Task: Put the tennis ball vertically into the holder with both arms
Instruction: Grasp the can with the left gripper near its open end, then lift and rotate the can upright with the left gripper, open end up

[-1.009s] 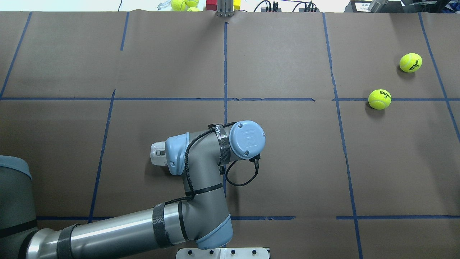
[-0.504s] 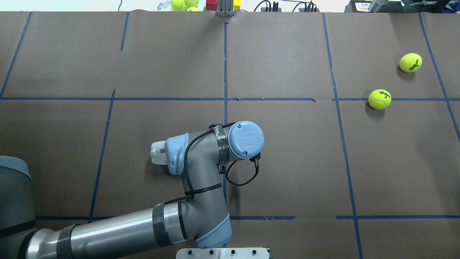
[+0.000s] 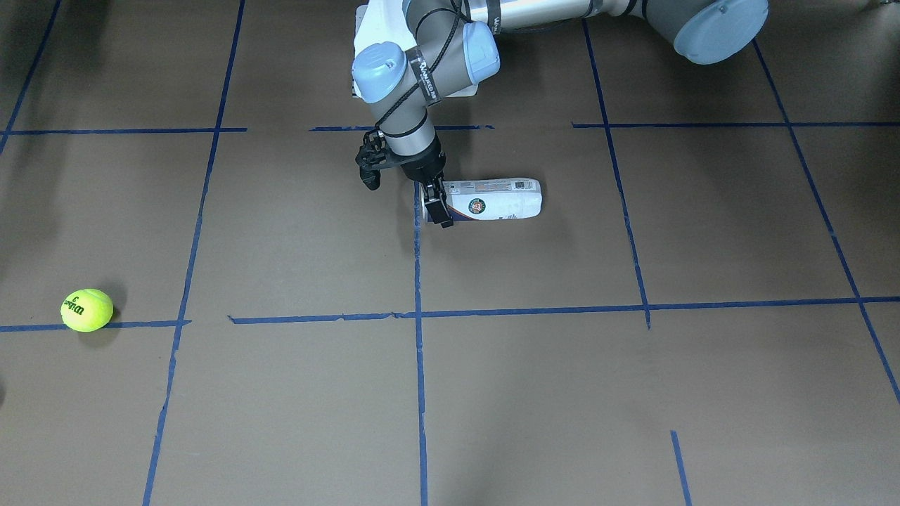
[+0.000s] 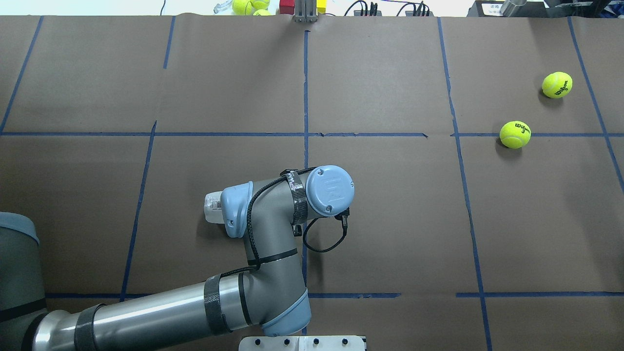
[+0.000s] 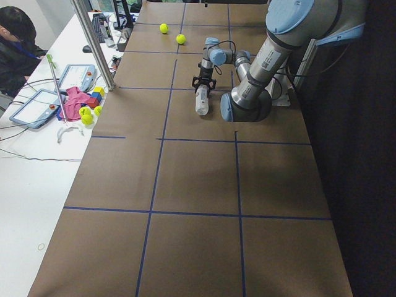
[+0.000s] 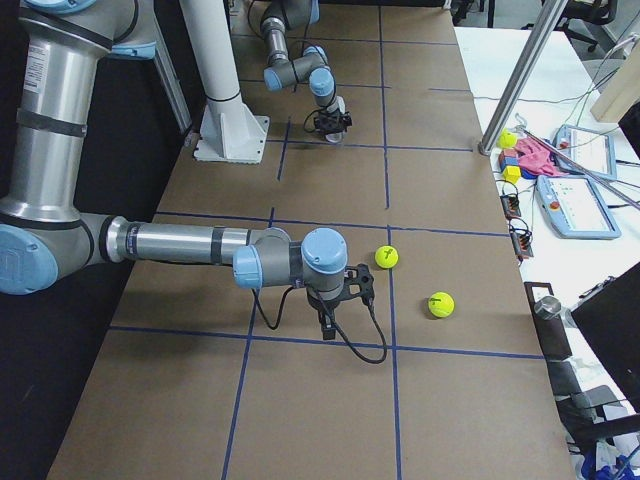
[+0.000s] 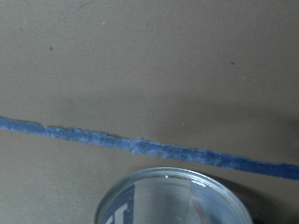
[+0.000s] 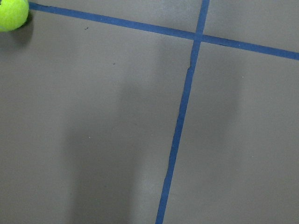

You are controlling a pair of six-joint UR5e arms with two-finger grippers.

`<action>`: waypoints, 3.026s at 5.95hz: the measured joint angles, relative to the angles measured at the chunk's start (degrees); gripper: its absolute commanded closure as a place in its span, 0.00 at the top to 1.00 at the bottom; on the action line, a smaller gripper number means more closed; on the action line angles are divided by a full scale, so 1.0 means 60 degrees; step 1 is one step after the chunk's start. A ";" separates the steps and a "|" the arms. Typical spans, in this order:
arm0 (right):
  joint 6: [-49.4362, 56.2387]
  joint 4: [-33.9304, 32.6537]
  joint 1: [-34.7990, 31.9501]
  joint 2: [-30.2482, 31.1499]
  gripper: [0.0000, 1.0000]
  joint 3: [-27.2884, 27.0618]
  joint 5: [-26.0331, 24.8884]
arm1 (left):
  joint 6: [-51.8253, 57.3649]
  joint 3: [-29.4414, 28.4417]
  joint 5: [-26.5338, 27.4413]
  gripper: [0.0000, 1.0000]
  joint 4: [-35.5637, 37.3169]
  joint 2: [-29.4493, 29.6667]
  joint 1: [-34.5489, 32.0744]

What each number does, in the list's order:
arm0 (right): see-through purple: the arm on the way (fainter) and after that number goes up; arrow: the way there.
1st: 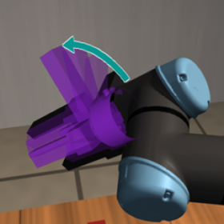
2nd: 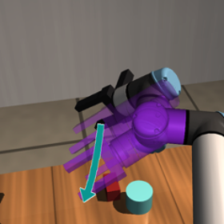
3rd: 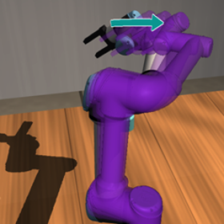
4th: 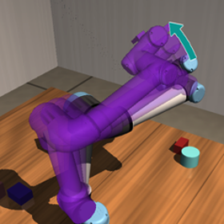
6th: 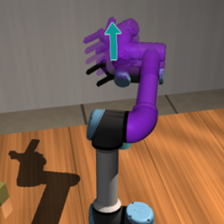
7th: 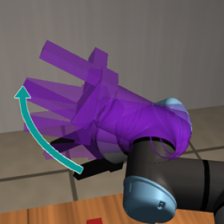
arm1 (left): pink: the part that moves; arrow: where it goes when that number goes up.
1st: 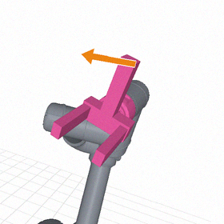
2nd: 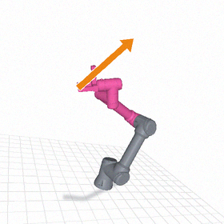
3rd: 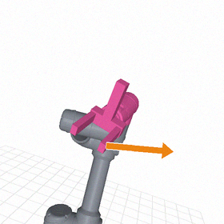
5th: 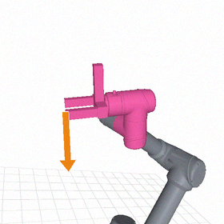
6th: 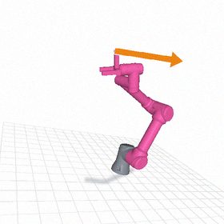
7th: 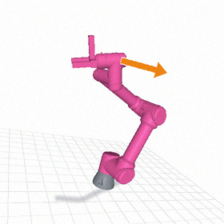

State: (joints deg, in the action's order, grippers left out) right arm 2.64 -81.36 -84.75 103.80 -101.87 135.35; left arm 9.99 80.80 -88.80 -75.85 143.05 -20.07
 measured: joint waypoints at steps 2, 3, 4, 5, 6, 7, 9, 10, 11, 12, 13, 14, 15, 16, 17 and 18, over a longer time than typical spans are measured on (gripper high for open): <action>0.0000 -0.0001 0.0004 -0.0001 1.00 0.0000 0.0000 | -0.0069 0.0051 -0.0010 0.63 0.0013 -0.0012 -0.0007; 0.0000 -0.0003 0.0004 -0.0001 1.00 0.0000 0.0000 | -0.0094 0.0075 -0.0014 0.63 0.0011 -0.0013 -0.0009; 0.0000 0.0000 0.0004 -0.0001 1.00 0.0000 0.0004 | -0.0107 0.0230 -0.0021 0.63 -0.0001 -0.0008 -0.0026; 0.0000 0.0007 0.0004 -0.0001 1.00 0.0000 0.0011 | -0.0111 0.0662 -0.0042 0.63 -0.0001 0.0002 -0.0096; 0.0000 0.0009 0.0005 -0.0001 1.00 0.0000 0.0014 | -0.0142 0.1319 -0.0074 0.63 0.0000 0.0016 -0.0252; 0.0000 0.0010 0.0004 -0.0001 1.00 0.0000 0.0014 | -0.0292 0.1995 -0.0128 0.63 -0.0028 0.0033 -0.0448; 0.0000 0.0011 0.0004 -0.0001 1.00 0.0000 0.0014 | -0.1169 0.2942 -0.1112 0.64 -0.0882 0.0038 -0.1077; 0.0000 0.0011 0.0004 -0.0001 1.00 0.0000 0.0015 | -0.1775 0.3138 -0.1712 0.64 -0.1868 -0.0016 -0.1420; 0.0000 0.0011 0.0004 -0.0001 1.00 0.0000 0.0011 | -0.2455 0.3289 -0.2056 0.64 -0.3391 -0.0317 -0.1656; 0.0000 0.0011 0.0004 -0.0001 1.00 0.0000 0.0004 | -0.3210 0.3344 -0.2206 0.65 -0.5405 -0.0908 -0.1762; 0.0000 0.0011 0.0004 -0.0001 1.00 0.0000 0.0001 | -0.3945 0.3324 -0.2240 0.65 -0.7544 -0.1586 -0.1791; 0.0000 0.0011 0.0004 -0.0001 1.00 0.0000 0.0004 | -0.4614 0.3190 -0.2227 0.65 -0.9662 -0.2200 -0.1793; 0.0000 0.0011 0.0004 -0.0001 1.00 0.0000 0.0011 | -0.5003 0.2856 -0.2062 0.66 -1.1490 -0.2572 -0.1796; 0.0000 0.0011 0.0005 -0.0001 1.00 0.0000 0.0010 | -0.5123 0.2291 -0.1735 0.66 -1.3022 -0.2691 -0.1782; 0.0000 0.0011 0.0004 -0.0001 1.00 0.0000 0.0004 | -0.5145 0.1511 -0.1356 0.66 -1.4456 -0.2712 -0.1753; 0.0000 0.0010 0.0004 -0.0001 1.00 0.0000 0.0005 | -0.5132 0.0615 -0.1020 0.66 -1.5762 -0.2703 -0.1728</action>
State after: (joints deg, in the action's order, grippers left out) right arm 2.64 -81.30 -84.73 103.80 -101.86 135.38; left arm -20.80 84.49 -94.91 -170.42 126.83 -30.44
